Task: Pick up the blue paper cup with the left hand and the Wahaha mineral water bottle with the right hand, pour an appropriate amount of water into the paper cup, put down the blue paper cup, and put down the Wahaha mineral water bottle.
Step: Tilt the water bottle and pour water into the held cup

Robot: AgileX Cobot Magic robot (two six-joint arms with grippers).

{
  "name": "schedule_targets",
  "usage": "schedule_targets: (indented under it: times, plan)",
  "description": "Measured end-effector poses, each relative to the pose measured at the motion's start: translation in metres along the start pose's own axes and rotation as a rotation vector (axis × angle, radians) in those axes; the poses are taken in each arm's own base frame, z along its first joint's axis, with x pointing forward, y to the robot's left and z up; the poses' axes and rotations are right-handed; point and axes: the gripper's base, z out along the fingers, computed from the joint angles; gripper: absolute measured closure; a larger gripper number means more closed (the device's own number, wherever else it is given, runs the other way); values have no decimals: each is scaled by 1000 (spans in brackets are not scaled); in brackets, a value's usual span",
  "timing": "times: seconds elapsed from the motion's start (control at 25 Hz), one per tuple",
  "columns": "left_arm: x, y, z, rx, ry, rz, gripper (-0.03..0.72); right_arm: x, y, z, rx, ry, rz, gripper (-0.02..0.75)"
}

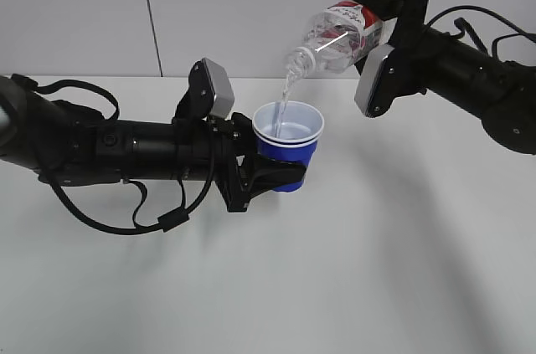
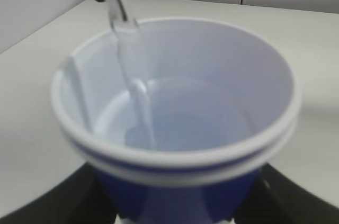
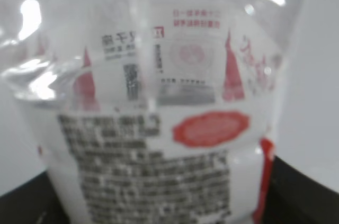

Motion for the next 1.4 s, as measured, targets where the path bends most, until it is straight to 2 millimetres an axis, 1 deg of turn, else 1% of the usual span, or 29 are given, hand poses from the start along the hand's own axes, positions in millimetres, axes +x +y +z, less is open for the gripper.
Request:
schedule_targets:
  times: [1.4]
  plan:
    - [1,0,0,2,3,0,251,-1,0,0,-4,-7,-25,252]
